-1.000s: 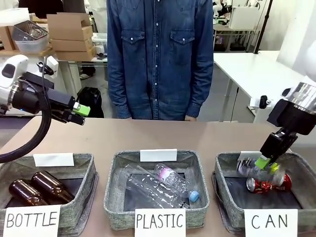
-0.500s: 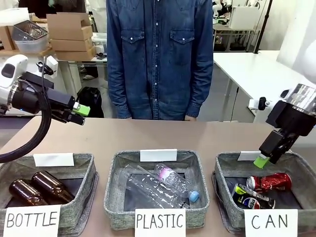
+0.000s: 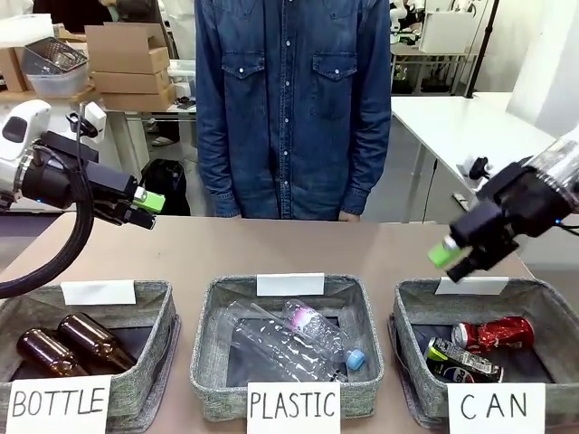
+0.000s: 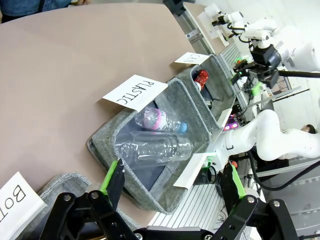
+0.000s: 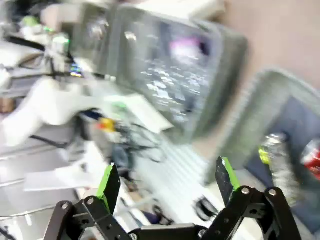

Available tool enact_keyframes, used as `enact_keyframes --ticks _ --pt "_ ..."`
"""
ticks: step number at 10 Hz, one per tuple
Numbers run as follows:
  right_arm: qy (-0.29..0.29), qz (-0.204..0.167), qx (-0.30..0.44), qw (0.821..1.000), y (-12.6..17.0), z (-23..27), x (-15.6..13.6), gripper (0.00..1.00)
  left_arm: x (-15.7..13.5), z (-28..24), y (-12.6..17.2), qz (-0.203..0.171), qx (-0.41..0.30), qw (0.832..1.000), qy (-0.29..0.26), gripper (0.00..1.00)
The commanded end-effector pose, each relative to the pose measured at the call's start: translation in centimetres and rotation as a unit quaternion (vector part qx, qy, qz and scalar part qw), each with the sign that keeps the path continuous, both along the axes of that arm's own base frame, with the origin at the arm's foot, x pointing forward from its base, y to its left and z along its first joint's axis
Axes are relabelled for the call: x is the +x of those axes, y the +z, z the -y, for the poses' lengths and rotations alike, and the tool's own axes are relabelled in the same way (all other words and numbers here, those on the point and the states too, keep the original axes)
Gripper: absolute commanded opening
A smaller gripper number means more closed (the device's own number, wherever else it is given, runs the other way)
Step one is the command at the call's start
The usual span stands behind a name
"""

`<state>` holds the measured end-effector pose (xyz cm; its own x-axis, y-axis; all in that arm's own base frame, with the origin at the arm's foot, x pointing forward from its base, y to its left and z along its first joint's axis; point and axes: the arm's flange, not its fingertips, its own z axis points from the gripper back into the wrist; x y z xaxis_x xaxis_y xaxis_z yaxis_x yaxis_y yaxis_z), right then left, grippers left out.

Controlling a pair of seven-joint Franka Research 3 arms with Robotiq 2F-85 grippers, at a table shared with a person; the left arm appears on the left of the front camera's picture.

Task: Sort the can waste into the basket.
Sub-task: Pick up the can waste from the table and place it in the right Fabric basket.

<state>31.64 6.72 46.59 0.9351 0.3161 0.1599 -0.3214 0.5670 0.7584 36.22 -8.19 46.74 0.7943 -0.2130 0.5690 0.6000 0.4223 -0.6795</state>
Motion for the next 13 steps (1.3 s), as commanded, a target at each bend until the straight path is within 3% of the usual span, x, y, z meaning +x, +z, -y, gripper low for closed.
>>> enact_keyframes --ticks 1,2,3,13 --pt "-0.159 -0.045 0.455 0.875 1.6 0.0 -0.04 1.0 -0.01 0.09 -0.01 0.005 -0.013 1.0 -0.001 1.0" --pt "-0.193 -0.059 0.522 0.829 1.41 0.14 0.51 1.0 -0.01 0.09 -0.01 0.005 -0.013 1.0 -0.001 1.0" --pt "-0.015 -0.019 0.081 0.996 1.31 -0.32 -0.07 1.0 -0.01 0.09 -0.01 0.005 -0.013 1.0 -0.001 1.0" --pt "-0.015 -0.019 0.081 0.996 1.31 -0.32 -0.07 1.0 -0.01 0.09 -0.01 0.005 -0.013 1.0 -0.001 1.0"
